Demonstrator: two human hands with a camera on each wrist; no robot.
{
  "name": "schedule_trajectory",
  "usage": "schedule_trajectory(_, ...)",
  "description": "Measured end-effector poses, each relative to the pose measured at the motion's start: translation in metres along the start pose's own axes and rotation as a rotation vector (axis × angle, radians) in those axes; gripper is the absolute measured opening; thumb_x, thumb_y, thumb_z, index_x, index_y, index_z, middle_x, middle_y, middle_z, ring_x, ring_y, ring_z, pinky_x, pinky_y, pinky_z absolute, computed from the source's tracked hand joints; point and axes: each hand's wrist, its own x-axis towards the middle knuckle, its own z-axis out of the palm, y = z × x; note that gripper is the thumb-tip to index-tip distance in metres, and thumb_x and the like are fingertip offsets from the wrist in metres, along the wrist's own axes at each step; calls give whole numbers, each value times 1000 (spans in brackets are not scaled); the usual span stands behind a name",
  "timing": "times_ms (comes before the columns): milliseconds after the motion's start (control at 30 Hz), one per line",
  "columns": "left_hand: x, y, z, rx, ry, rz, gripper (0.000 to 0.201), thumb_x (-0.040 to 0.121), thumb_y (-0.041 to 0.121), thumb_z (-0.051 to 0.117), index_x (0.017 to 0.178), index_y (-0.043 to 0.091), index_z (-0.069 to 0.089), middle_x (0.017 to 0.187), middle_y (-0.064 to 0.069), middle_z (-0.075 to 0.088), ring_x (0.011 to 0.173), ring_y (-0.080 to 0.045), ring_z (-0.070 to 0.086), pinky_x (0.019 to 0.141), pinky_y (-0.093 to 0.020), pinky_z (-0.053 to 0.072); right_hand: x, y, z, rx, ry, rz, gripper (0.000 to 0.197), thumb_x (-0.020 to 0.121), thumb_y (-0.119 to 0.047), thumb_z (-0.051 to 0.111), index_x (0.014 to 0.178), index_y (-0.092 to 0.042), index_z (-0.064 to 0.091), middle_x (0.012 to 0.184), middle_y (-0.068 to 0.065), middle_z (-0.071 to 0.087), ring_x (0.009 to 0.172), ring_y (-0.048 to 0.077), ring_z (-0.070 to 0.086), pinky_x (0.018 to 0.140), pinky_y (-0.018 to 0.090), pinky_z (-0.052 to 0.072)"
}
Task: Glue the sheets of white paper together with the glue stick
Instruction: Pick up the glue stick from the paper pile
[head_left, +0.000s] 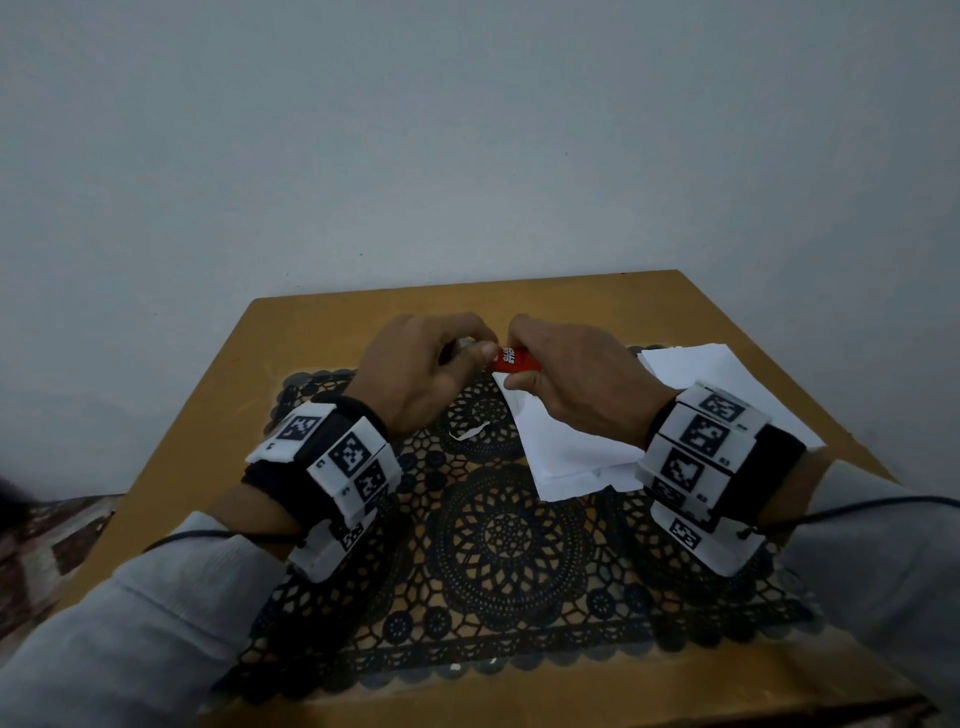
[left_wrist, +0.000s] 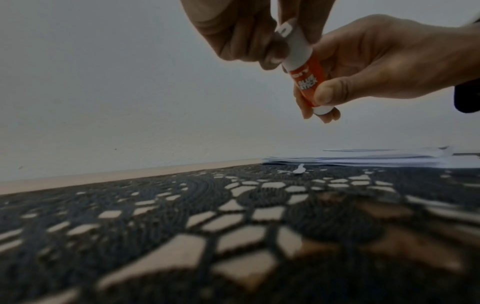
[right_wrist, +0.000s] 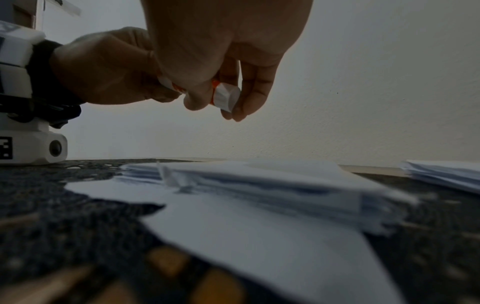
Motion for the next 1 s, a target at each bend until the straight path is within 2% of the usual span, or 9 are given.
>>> schedule_trajectory(133, 0, 0, 1, -75, -4, -31, 30, 93, 38, 45, 95, 21, 70, 76, 1, 70, 66, -19, 63, 60, -41, 50, 0, -2, 0, -7, -4, -5, 27, 91, -32, 63, 100, -15, 44, 82, -7, 44, 65, 17, 42, 56, 28, 30)
schedule_trajectory(233, -1, -3, 0, -91, -58, -33, 29, 93, 37, 51, 107, 22, 70, 92, 4, 73, 77, -12, 65, 68, -31, 52, -1, 0, -1, 6, -4, -7, 26, 92, -32, 61, 96, -22, 38, 82, -8, 45, 67, 16, 44, 59, 29, 32)
schedule_trajectory(300, -2, -5, 1, -50, -82, 7, 31, 90, 35, 60, 116, 20, 66, 98, 4, 70, 80, -10, 61, 70, -22, 47, -1, 2, 0, 2, -14, -14, 20, 93, -30, 60, 100, -17, 46, 83, -4, 51, 68, 17, 46, 58, 31, 34)
schedule_trajectory(400, -1, -6, 2, -18, -69, 9, 36, 82, 30, 71, 115, 19, 61, 91, 3, 67, 75, -12, 58, 65, -21, 45, -1, 4, 3, 18, -34, -22, 22, 97, -30, 53, 107, -12, 52, 88, 2, 60, 68, 20, 50, 58, 33, 39)
schedule_trajectory(567, -1, -5, 3, -4, -52, -32, 16, 89, 31, 63, 96, 17, 61, 75, 0, 64, 64, -15, 56, 59, -35, 47, 0, 2, 2, 6, -48, -3, 21, 96, -36, 54, 98, -17, 45, 81, -6, 48, 67, 17, 44, 59, 30, 30)
schedule_trajectory(667, 0, -4, 5, 67, -78, -66, 44, 91, 53, 42, 87, 12, 57, 66, -2, 60, 58, -18, 54, 55, -38, 42, 0, 1, -1, -22, 17, 3, 36, 90, -36, 64, 93, -23, 31, 80, -7, 42, 64, 16, 40, 52, 27, 26)
schedule_trajectory(767, 0, -5, 4, 90, -72, -71, 62, 87, 66, 30, 79, 11, 57, 60, 0, 56, 52, -14, 49, 50, -30, 35, 0, 0, -2, -19, 34, 11, 41, 87, -38, 67, 93, -25, 28, 83, -8, 42, 66, 15, 41, 57, 27, 28)
schedule_trajectory(867, -1, -6, 3, 31, -68, -25, 40, 90, 55, 48, 92, 16, 58, 68, 3, 59, 58, -9, 51, 52, -23, 37, -1, 1, -2, 9, 17, 14, 39, 88, -37, 65, 96, -24, 29, 84, -7, 46, 66, 15, 42, 56, 27, 30)
schedule_trajectory(1000, -1, -6, 3, 3, -78, 8, 17, 89, 28, 63, 98, 15, 57, 84, 2, 64, 72, -14, 56, 61, -30, 45, -2, 0, 0, 134, -31, 24, 34, 94, -41, 56, 112, -18, 40, 87, -9, 53, 66, 15, 53, 57, 30, 39)
